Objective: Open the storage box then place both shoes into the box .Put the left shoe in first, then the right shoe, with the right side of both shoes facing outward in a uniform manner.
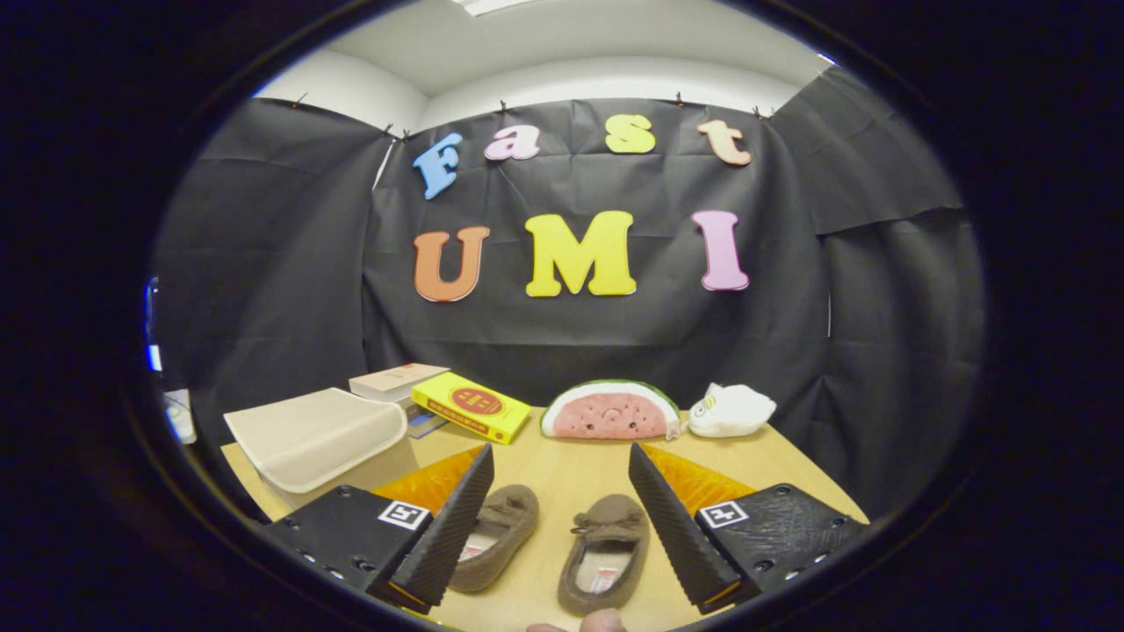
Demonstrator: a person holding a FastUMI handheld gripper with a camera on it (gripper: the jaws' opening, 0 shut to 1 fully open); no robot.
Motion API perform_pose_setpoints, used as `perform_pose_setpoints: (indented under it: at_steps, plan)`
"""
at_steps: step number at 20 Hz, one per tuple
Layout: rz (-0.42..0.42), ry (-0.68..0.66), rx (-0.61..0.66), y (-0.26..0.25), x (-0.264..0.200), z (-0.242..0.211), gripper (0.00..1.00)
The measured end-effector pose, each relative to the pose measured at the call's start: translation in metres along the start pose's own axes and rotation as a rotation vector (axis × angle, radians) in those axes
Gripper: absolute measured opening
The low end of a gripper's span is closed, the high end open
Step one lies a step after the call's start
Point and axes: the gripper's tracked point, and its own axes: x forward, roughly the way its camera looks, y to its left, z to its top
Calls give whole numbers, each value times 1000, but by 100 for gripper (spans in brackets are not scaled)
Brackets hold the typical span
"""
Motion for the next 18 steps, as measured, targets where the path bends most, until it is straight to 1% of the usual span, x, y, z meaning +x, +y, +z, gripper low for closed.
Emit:
perform_pose_setpoints:
  at_steps: [3,9,15,18]
  plan:
    - [37,21,10,18,13,-8,95]
    - [74,18,32,41,31,-9,95]
    - [120,18,39,68,37,-6,95]
    - [149,5,60,86,36,2,95]
